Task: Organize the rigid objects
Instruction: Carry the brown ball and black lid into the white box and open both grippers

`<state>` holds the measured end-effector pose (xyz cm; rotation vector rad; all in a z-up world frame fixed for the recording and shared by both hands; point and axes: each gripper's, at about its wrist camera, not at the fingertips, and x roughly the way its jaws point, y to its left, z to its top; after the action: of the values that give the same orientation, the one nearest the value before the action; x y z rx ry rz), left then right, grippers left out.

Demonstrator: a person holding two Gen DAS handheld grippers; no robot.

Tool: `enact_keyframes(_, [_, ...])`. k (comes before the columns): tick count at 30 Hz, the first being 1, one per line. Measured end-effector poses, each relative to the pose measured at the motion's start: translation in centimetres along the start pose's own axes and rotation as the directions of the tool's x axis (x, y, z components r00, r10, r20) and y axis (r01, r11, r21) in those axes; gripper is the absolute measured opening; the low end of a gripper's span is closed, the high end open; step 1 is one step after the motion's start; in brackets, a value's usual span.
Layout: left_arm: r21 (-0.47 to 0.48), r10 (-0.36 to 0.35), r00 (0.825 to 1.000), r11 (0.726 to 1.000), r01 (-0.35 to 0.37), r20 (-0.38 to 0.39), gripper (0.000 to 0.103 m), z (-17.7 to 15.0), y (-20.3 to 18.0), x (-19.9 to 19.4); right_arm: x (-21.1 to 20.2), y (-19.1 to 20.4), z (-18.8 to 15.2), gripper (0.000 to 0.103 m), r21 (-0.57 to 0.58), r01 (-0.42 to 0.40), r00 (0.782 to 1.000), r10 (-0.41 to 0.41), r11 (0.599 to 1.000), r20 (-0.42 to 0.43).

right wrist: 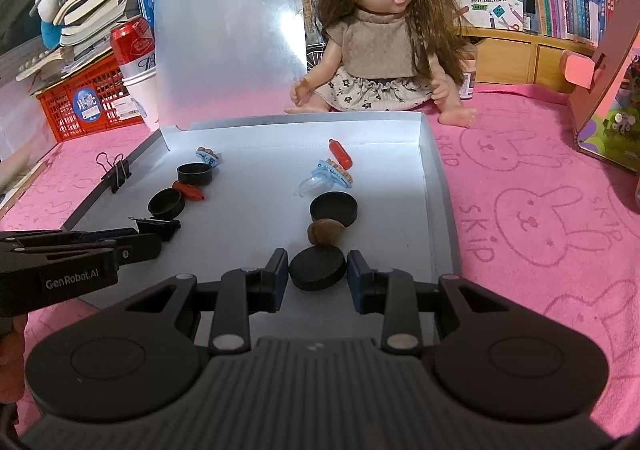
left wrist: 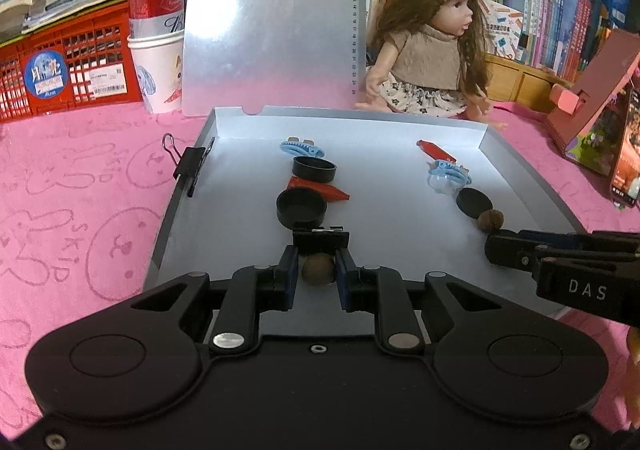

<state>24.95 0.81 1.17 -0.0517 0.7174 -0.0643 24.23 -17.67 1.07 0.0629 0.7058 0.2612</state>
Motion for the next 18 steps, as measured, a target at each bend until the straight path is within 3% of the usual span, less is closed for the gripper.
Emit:
enact_keyframes(15, [0.025, 0.013, 1.000, 1.000, -0.014, 0.009, 0.020, -0.4, -0.4, -0.3, -0.3, 1.0, -0.4, 0.039, -0.070, 0.038, 0.999, -0.039, 0.997, -0.014])
enact_keyframes(17, [0.029, 0.013, 1.000, 0.999, -0.014, 0.012, 0.020, -0.5, -0.4, -0.4, -0.3, 1.1, -0.5, 0.051, -0.081, 0.043, 0.999, -0.044, 0.996, -0.011])
enact_keyframes(18, [0.030, 0.014, 1.000, 0.999, -0.014, 0.013, 0.020, -0.5, -0.5, -0.4, -0.3, 1.1, -0.6, 0.051, -0.084, 0.045, 0.999, -0.046, 0.995, -0.010])
